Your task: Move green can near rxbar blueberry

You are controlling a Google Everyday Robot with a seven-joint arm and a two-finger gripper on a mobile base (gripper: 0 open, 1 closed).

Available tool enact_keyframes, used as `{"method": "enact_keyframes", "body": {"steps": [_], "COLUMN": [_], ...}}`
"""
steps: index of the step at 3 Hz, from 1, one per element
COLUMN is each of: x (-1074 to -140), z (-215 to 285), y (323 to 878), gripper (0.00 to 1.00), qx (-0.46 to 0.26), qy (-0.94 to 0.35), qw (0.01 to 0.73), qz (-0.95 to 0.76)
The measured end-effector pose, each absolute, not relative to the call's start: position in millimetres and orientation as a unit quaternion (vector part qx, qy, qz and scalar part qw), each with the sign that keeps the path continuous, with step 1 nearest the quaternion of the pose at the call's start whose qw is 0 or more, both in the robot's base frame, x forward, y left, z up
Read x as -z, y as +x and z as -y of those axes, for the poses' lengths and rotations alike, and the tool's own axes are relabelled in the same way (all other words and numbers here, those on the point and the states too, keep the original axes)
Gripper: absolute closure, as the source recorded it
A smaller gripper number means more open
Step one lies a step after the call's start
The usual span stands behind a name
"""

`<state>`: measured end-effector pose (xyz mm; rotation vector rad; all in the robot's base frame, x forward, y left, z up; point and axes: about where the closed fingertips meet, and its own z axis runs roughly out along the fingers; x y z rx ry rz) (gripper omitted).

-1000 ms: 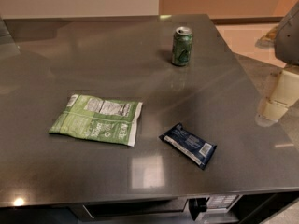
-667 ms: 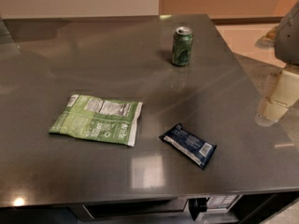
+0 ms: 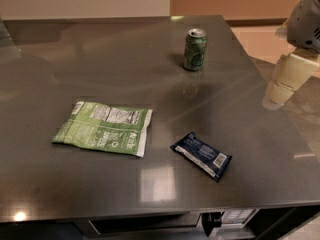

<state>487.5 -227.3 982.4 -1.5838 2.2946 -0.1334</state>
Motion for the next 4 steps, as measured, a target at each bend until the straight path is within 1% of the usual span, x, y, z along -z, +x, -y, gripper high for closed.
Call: {"method": "enact_keyframes", "body": {"steps": [2,3,4], "x": [-986.9,-977.7,-961.4], "z": [229.2,220.9,208.4], "y": [577.2,623.0,655.4], "gripper": [0.0,0.0,0.0], "qx": [0.025,0.0,-0.023], "qy": [-0.498,-0.478,-0.464], "qw": [0.229,0.259,0.274], "qz": [-0.836,-0.839,-0.842]}}
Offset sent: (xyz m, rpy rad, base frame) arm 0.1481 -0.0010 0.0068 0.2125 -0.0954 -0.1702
